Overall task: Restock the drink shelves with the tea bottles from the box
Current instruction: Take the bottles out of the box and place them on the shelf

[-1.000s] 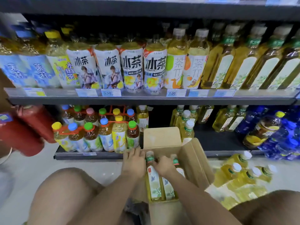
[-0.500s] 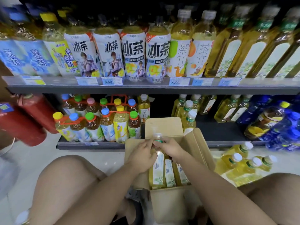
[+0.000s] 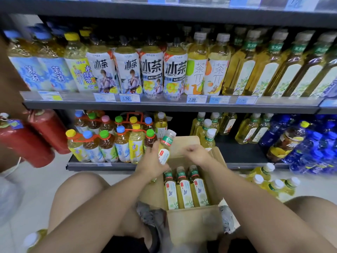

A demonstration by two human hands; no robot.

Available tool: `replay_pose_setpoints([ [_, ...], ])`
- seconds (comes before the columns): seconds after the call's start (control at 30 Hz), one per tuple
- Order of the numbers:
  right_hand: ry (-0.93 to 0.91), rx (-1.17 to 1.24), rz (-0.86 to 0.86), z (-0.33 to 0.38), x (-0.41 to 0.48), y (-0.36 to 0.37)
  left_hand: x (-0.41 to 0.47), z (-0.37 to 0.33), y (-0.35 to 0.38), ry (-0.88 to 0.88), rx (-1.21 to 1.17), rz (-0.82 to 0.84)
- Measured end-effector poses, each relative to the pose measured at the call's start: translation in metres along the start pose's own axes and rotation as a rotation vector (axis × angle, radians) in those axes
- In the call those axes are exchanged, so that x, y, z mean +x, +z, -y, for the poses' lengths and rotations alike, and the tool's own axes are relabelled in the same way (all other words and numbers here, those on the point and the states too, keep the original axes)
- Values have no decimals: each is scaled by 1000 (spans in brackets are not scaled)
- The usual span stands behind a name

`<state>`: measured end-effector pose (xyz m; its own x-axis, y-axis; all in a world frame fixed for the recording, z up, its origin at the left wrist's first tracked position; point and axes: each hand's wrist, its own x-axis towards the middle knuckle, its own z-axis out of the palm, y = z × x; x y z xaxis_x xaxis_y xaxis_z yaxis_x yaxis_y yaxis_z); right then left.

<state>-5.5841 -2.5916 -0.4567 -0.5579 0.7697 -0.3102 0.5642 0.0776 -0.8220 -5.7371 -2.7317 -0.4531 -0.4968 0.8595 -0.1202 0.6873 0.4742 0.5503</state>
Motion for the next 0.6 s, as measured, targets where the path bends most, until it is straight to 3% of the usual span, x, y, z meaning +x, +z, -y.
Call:
replay_pose_setpoints([
  [0.1,100,-375,43,-24,4,17,3,15,1,-57,30,16],
  [0.2,193,-540,77,-41,7,39,5,25,10,-45,48,46],
  [0.47,345,-649,116,-59,35,83,11,40,38,68,83,124],
  [0.6,392,-625,62,-62,46,95,17,47,39,26,60,107],
])
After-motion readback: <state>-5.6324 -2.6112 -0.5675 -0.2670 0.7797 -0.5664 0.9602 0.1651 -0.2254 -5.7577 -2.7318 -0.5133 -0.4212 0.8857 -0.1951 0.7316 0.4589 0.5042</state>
